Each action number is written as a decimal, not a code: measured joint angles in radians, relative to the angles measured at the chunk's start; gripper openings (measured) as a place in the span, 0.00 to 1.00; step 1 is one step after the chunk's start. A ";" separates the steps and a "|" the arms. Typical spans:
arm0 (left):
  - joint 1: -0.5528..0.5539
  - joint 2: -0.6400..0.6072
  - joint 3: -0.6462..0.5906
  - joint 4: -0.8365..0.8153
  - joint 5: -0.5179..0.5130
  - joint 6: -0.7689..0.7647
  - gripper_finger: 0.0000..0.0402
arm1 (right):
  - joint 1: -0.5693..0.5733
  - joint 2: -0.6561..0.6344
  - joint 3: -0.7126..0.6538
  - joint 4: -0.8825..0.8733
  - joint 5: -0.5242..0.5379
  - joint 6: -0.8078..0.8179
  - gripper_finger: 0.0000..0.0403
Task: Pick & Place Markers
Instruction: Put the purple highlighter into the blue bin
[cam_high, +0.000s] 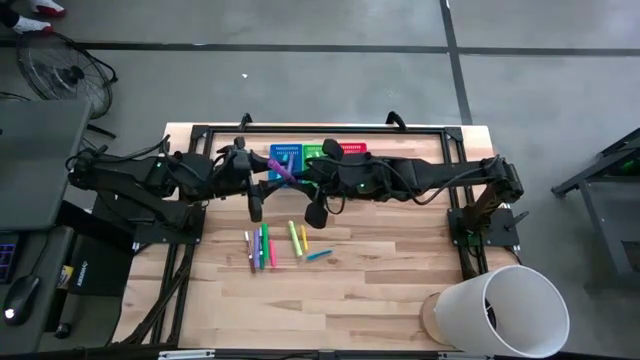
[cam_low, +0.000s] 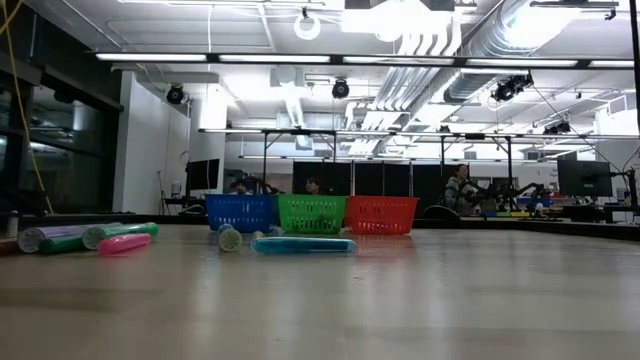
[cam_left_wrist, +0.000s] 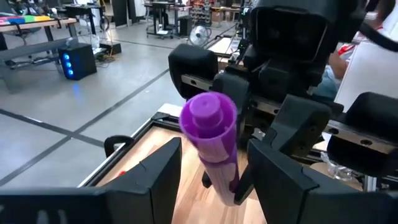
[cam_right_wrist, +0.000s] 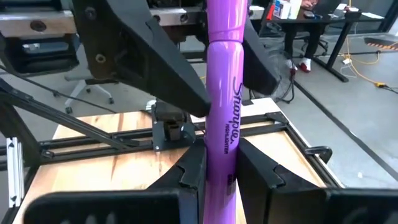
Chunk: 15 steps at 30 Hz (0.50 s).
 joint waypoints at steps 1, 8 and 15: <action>0.000 0.000 0.000 0.000 0.000 0.000 0.45 | 0.000 0.000 0.000 0.001 -0.003 -0.005 0.13; 0.000 0.000 0.000 0.001 0.004 -0.003 0.23 | -0.001 0.000 0.000 -0.002 0.002 -0.019 0.13; 0.000 0.000 0.000 0.001 0.038 -0.008 0.14 | 0.000 0.000 0.000 -0.003 -0.003 -0.031 0.13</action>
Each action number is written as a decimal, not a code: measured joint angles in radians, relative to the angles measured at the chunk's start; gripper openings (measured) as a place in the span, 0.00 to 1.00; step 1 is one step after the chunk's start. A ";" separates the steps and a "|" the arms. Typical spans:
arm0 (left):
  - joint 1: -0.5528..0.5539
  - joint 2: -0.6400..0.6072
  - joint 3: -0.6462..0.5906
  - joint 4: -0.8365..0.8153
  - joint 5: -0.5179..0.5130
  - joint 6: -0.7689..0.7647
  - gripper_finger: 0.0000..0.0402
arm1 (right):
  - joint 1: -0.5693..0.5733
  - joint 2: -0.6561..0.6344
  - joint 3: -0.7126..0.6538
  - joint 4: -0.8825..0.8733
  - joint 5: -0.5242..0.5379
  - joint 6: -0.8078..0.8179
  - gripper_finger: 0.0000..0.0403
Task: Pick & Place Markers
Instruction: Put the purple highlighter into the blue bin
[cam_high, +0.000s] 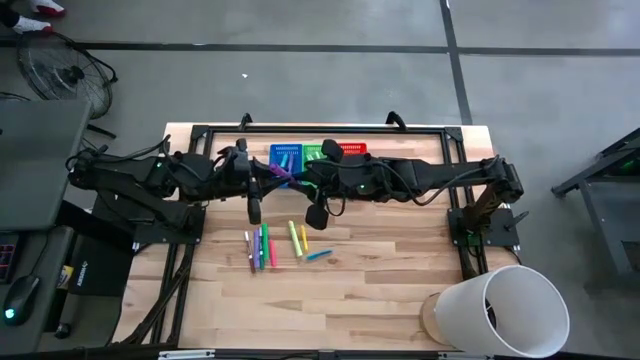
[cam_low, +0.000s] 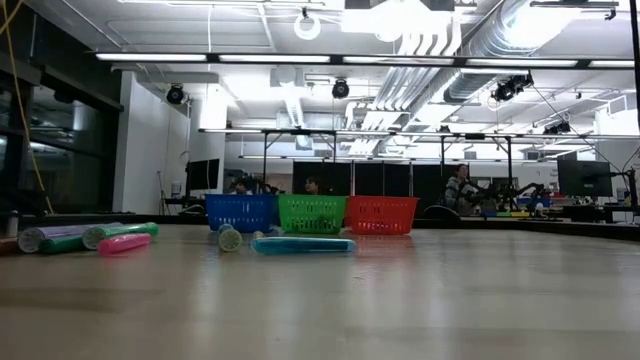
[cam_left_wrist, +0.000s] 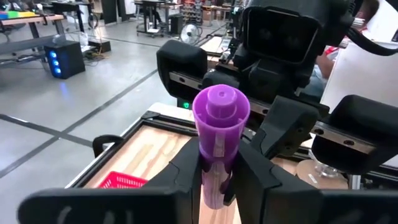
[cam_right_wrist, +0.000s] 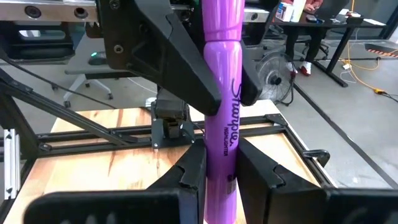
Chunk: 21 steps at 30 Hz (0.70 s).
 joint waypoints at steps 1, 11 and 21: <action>0.000 0.000 0.000 -0.001 0.001 0.000 0.14 | 0.000 0.000 0.000 0.000 0.001 0.000 0.13; 0.000 0.000 0.001 -0.005 -0.002 0.019 0.14 | 0.000 0.000 0.000 -0.001 0.077 0.062 0.35; -0.001 0.000 0.001 -0.032 -0.079 0.014 0.14 | -0.002 -0.069 0.002 -0.108 0.269 0.098 0.59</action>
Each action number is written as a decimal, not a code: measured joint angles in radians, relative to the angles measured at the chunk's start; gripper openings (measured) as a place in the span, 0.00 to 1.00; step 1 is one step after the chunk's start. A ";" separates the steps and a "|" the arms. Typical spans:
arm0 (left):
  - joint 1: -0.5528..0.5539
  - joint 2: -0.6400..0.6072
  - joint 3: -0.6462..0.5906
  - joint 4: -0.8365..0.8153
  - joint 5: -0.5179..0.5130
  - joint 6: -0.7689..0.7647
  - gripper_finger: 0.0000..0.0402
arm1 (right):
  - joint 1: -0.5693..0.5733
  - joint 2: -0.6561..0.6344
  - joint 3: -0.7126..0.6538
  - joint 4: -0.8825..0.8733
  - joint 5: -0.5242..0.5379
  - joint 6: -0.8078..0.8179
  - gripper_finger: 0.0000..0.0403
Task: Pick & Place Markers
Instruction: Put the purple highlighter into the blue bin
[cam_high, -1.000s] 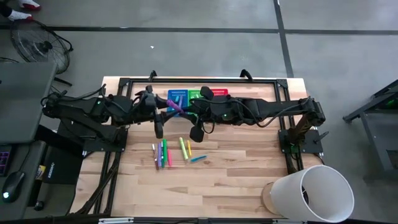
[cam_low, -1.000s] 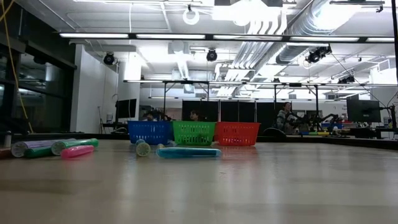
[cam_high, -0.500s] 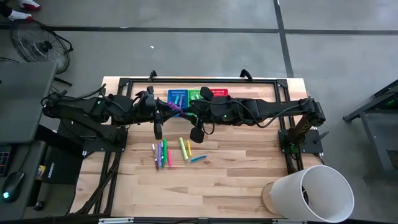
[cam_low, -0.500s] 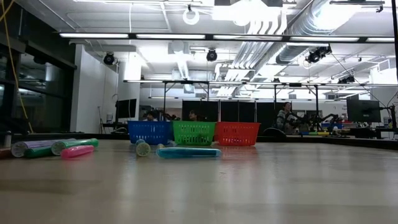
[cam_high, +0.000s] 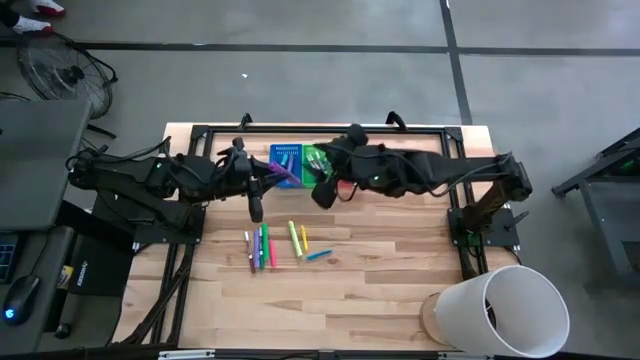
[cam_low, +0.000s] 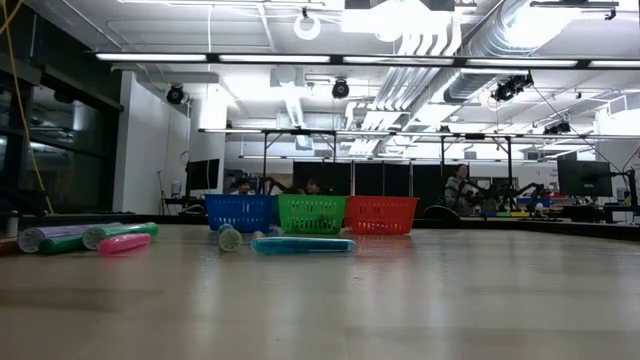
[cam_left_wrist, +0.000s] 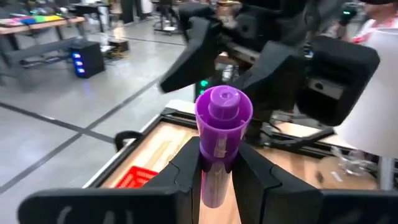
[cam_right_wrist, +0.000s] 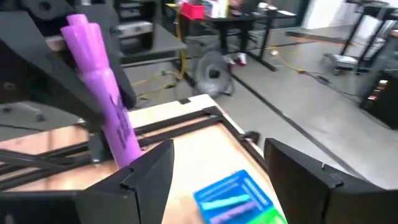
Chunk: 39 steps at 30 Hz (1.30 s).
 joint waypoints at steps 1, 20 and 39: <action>0.000 0.000 0.000 -0.002 -0.018 -0.001 0.14 | 0.000 -0.007 0.000 -0.013 0.018 0.000 0.59; 0.287 0.000 0.000 -0.342 0.046 -0.300 0.14 | 0.001 -0.069 -0.027 -0.497 0.174 0.314 0.60; 0.732 0.323 0.000 -0.422 0.613 -0.293 0.14 | 0.004 -0.069 -0.111 -0.517 0.143 0.363 0.60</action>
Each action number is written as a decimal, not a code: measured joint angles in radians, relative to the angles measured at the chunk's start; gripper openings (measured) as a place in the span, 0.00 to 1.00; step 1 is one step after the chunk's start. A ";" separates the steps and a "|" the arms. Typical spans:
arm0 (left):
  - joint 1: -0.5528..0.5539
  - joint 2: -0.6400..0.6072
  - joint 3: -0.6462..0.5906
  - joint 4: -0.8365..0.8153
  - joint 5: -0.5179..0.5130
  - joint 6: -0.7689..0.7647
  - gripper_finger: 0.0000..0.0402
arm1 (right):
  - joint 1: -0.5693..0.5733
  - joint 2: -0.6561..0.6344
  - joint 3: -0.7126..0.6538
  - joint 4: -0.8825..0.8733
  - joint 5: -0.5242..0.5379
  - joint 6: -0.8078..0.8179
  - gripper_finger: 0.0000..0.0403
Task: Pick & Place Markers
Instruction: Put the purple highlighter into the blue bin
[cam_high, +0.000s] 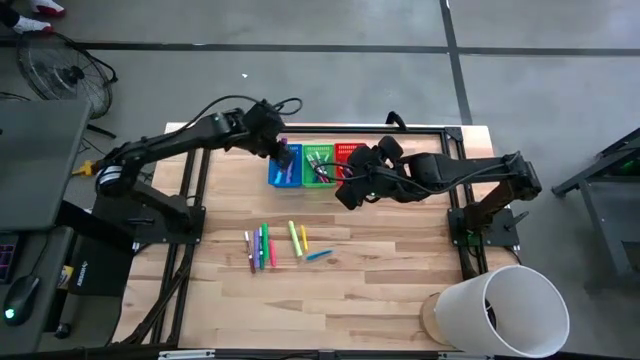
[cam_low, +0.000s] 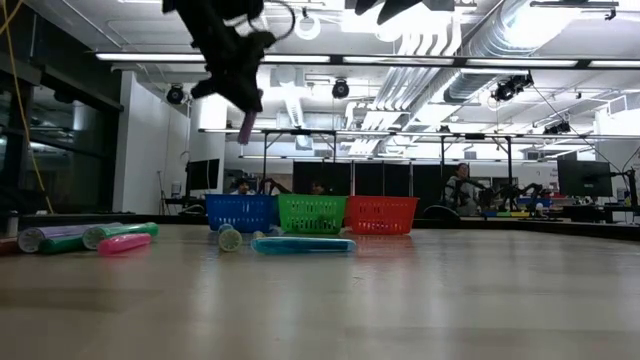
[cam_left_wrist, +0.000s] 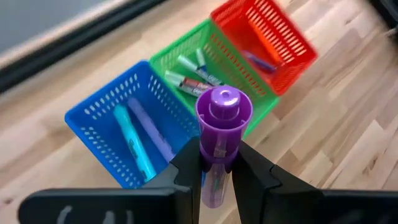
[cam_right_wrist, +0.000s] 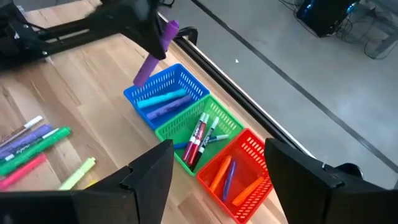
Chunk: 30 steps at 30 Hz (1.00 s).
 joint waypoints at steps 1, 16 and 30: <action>0.018 0.015 0.000 -0.002 0.020 -0.002 0.14 | 0.000 0.000 0.000 -0.003 -0.002 0.001 0.59; 0.155 0.227 0.000 0.001 0.082 -0.007 0.14 | 0.000 0.000 0.000 -0.005 -0.031 -0.004 0.60; 0.153 0.336 0.000 -0.003 0.058 -0.033 0.14 | 0.000 0.000 0.001 -0.018 -0.049 0.000 0.59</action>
